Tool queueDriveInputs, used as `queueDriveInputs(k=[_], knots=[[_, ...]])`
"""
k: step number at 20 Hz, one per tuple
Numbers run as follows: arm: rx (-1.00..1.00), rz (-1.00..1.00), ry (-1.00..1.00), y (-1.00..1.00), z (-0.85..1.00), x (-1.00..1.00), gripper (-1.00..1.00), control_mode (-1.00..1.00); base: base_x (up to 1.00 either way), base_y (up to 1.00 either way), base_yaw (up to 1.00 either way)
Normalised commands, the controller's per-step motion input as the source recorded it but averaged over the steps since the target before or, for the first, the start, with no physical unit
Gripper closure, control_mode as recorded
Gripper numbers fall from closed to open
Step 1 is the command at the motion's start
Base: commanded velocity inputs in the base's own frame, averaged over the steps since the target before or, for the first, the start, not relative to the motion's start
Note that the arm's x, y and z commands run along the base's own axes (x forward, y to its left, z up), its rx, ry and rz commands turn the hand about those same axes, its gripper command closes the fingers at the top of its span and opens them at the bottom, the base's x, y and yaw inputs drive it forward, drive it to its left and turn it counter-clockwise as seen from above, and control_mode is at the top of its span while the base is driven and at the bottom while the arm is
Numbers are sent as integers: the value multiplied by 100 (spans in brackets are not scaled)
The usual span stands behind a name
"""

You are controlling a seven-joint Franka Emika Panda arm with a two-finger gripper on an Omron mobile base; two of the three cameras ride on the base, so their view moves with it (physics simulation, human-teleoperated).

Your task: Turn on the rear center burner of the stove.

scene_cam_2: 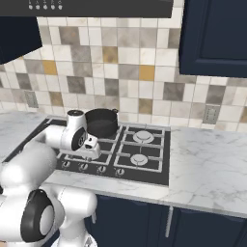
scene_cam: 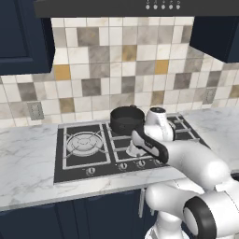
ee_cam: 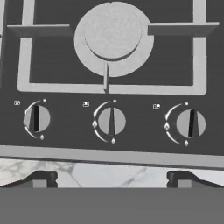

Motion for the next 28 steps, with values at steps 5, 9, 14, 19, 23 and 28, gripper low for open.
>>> queueDriveInputs(k=[5,9,14,19,23,28], knots=[[0,0,1,6,-26,22,-100,-100,0,0,0],[0,0,0,2,-31,14,-100,-100,0,0,0],[0,0,0,1,-18,0,-100,-100,0,0,0],[0,0,0,2,-15,0,-100,-100,0,0,0],[0,0,0,2,-19,0,-100,-100,0,0,0],[0,0,0,1,-17,0,-100,-100,0,0,0]])
